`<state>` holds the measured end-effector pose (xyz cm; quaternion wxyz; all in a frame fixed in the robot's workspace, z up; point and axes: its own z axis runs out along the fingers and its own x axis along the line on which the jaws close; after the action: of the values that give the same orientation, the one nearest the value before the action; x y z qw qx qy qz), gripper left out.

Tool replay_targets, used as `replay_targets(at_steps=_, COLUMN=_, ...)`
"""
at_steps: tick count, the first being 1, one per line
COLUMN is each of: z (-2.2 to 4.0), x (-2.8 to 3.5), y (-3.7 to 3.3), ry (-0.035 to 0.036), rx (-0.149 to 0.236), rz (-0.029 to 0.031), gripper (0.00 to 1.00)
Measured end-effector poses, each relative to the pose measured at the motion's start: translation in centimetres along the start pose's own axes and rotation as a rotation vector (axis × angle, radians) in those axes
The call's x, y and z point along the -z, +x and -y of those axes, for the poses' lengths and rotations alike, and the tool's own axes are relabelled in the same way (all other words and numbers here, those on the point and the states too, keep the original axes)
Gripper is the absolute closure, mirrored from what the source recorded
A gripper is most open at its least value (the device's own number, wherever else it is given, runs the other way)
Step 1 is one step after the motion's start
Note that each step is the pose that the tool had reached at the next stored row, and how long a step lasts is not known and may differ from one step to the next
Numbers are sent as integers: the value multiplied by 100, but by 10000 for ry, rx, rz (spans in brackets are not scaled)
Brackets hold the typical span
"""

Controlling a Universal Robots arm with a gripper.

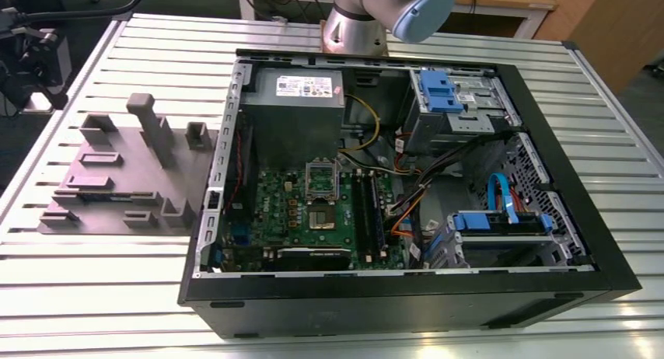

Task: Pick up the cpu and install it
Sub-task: 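Pick up the cpu and move it towards the insertion slot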

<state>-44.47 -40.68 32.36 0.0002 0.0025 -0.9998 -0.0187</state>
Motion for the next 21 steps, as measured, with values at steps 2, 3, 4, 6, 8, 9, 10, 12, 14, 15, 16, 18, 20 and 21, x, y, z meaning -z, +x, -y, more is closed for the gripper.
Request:
replay_targets(at_steps=2, z=0, x=3, y=0, ry=0, rx=0, rz=0, gripper=53)
replay_targets(at_steps=3, z=0, x=6, y=0, ry=0, rx=0, rz=0, gripper=53)
replay_targets(at_steps=4, z=0, x=8, y=0, ry=0, rx=0, rz=0, gripper=53)
replay_targets(at_steps=6, z=0, x=12, y=0, ry=0, rx=1, rz=0, gripper=53)
replay_targets(at_steps=8, z=-1, x=16, y=0, ry=0, rx=0, rz=0, gripper=53)
replay_targets(at_steps=9, z=-1, x=18, y=0, ry=0, rx=0, rz=0, gripper=53)
replay_targets(at_steps=10, z=-1, x=20, y=0, ry=-1, rx=0, rz=1, gripper=53)
replay_targets(at_steps=12, z=-1, x=26, y=0, ry=0, rx=0, rz=0, gripper=53)
replay_targets(at_steps=14, z=-1, x=31, y=0, ry=0, rx=0, rz=0, gripper=53)
replay_targets(at_steps=15, z=-1, x=33, y=0, ry=0, rx=0, rz=1, gripper=53)
replay_targets(at_steps=16, z=-1, x=34, y=0, ry=-1, rx=0, rz=1, gripper=53)
replay_targets(at_steps=18, z=-1, x=39, y=0, ry=0, rx=0, rz=0, gripper=53)
replay_targets(at_steps=20, z=-2, x=42, y=0, ry=0, rx=0, rz=0, gripper=53)
replay_targets(at_steps=21, z=-2, x=44, y=0, ry=-1, rx=0, rz=1, gripper=53)
